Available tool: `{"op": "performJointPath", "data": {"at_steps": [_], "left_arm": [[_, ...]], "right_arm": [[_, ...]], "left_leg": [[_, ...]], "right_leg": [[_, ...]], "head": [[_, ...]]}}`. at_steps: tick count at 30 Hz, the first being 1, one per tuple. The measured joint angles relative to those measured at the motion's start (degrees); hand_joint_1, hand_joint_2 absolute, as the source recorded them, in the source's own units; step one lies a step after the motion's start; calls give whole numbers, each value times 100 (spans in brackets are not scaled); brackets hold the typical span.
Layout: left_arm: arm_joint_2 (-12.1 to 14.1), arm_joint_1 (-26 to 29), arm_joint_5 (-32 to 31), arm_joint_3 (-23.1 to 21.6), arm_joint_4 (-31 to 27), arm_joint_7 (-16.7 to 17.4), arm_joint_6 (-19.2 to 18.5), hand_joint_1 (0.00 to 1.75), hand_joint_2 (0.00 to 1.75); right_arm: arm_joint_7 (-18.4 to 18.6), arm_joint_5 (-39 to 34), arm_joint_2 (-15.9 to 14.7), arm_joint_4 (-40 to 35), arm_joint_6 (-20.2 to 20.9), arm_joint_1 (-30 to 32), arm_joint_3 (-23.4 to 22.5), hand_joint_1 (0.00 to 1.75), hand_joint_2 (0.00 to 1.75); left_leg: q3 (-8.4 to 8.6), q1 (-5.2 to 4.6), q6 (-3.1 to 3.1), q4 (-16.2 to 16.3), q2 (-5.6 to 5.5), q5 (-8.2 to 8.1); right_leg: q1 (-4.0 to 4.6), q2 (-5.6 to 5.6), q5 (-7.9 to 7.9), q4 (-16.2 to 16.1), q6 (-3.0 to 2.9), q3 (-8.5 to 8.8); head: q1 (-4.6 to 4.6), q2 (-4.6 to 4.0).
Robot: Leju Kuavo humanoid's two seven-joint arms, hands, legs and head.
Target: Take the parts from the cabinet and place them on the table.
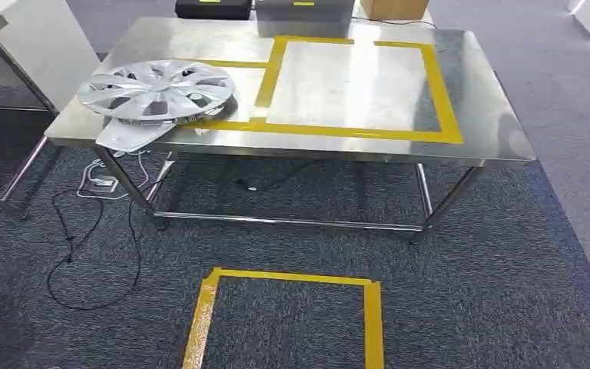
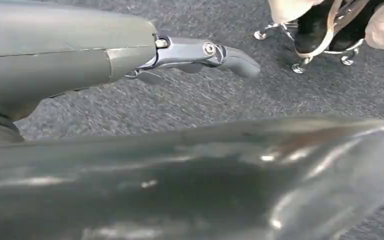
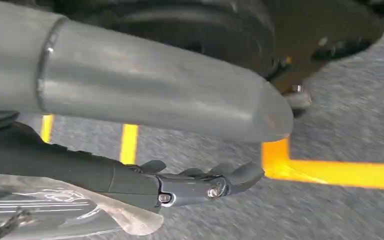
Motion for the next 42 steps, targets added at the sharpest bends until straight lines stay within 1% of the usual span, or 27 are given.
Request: {"op": "performJointPath", "data": {"at_steps": [1,3,7,8,11,13,15,16,17,18,19,22,23,24,26,27,28,29,31,32,35,36,37,38,39,40,42], "left_arm": [[4,-9,-48,0,22,17,31,0,0],[11,-20,-178,-2,70,99,70,0,0],[44,-17,-462,-53,197,400,77,0,0],[103,-4,-532,-70,243,497,79,0,0],[129,15,-705,-138,330,728,79,0,0],[151,14,-803,-208,378,879,48,0,0],[170,18,-888,-260,413,1035,14,0,0],[175,20,-944,-304,426,1119,-19,0,0],[177,18,-971,-330,433,1154,-28,0,0],[177,14,-990,-371,444,1176,-43,0,0],[177,14,-1013,-389,446,1178,-48,0,0],[175,37,-1045,-437,479,1226,-54,0,0],[166,41,-1047,-446,498,1244,-57,0,0],[183,50,-1052,-455,501,1259,-61,0,0],[192,47,-1083,-481,501,1259,-76,0,0],[190,48,-1093,-487,501,1259,-87,0,0],[190,55,-1104,-494,505,1259,-87,0,0],[190,59,-1109,-498,507,1259,-85,0,0],[188,58,-1155,-518,516,1279,-85,0,0],[188,57,-1170,-527,518,1290,-85,0,0],[188,57,-1170,-527,518,1290,-85,0,0],[186,53,-1207,-540,518,1301,-85,0,0],[181,47,-1216,-544,520,1307,-85,0,0],[157,9,-1307,-614,527,1383,-70,0,0],[194,66,-1391,-638,542,1475,-56,0,0],[195,77,-1404,-647,546,1504,-54,0,0],[201,79,-1450,-686,549,1508,-52,0,0]], "right_arm": [[84,13,-4,7,63,-4,0,0,0],[236,57,-9,18,111,-30,0,0,0],[527,188,-9,64,175,-9,4,0,0],[592,245,-9,101,183,-18,13,0,0],[706,330,-9,105,196,-23,63,0,0],[761,345,-9,109,209,-28,66,0,0],[828,365,-11,112,238,-31,66,0,0],[878,378,-9,114,268,-31,66,0,0],[898,380,-11,116,288,-31,68,0,0],[922,380,-9,116,293,-30,68,0,0],[931,385,-9,118,301,-35,70,0,0],[996,396,-11,131,345,-31,77,0,0],[1007,400,-13,149,352,-19,81,0,0],[1016,404,-13,158,360,-12,87,0,0],[1027,422,-13,164,382,-11,96,0,0],[1029,439,-13,164,406,-21,103,0,0],[1029,479,-13,164,441,-26,112,0,0],[1031,523,-13,164,487,-25,127,0,0],[1066,636,-15,164,546,-13,186,0,0],[1073,660,-15,164,557,-14,203,0,0],[1073,660,-15,164,557,-14,203,0,0],[1079,693,-15,164,577,-16,225,0,0],[1079,708,-17,164,588,-18,241,0,0],[1097,758,-52,181,651,-37,310,0,0],[1114,796,-63,208,710,-24,352,0,0],[1114,804,-63,210,721,-12,358,0,0],[1114,826,-63,217,738,5,389,0,0]], "left_leg": [[-68,1,-10,38,-2,28],[-171,-24,-76,95,-6,93],[-190,-13,-177,64,-1,279],[-233,5,-221,121,-23,162],[-431,31,-312,1098,-31,-915],[-459,53,-336,1758,-31,-1100],[-189,66,-339,1619,-32,-657],[109,76,-333,1234,-33,-409],[448,85,-322,751,-42,-366],[829,81,-309,209,-69,-481],[992,67,-266,-145,-83,-619],[829,29,-156,-144,-78,-560],[763,63,-88,-160,-33,-477],[683,53,-29,-158,-25,-409],[510,31,20,-154,-15,-272],[413,13,26,-151,-15,-208],[302,-7,21,-144,-43,-138],[209,-21,16,-131,-60,-72],[3,-50,9,-92,-105,67],[-28,-58,6,-88,-126,92],[-28,-58,6,-88,-126,92],[-75,-60,-5,-81,-171,140],[-63,-55,-6,-76,-182,158],[-184,-80,-69,-46,-342,345],[-315,-82,-180,109,-349,184],[-408,-49,-224,407,-263,-134],[-633,8,-320,1268,-185,-664]], "right_leg": [[0,0,199,-485,-11,319],[23,9,50,-1314,-50,863],[45,18,158,-1362,-168,707],[2,-21,249,-1387,-244,635],[9,-39,427,-1379,-327,430],[16,-57,564,-1362,-324,305],[15,-63,700,-1305,-301,89],[10,-61,754,-1260,-278,-36],[8,-57,795,-1220,-252,-104],[38,-56,826,-1183,-213,-162],[39,-57,876,-1154,-182,-195],[20,-57,1072,-1180,-71,-281],[-8,-29,956,-1133,-43,-325],[-8,-20,631,-993,-14,-384],[-9,-11,-120,-256,16,-576],[-7,-7,-316,155,22,-631],[-1,-6,-314,510,10,-643],[7,-4,-93,626,-11,-593],[25,32,555,360,-90,-231],[32,60,613,206,-110,-97],[32,60,613,206,-110,-97],[49,183,593,-215,-160,232],[53,266,541,-396,-181,364],[70,390,23,-1597,-233,1060],[0,173,150,-1612,-334,956],[1,83,176,-1612,-369,933],[7,-87,224,-1600,-362,881]], "head": [[4,0],[7,2],[-9,0],[-4,0],[-59,0],[-59,0],[-61,0],[-63,0],[-61,0],[-70,0],[-63,2],[-70,0],[-83,0],[-59,0],[-46,0],[-41,0],[-44,0],[-44,0],[-44,0],[-46,0],[-46,0],[-46,0],[-44,0],[-44,0],[-68,0],[-129,0],[-138,0]]}}
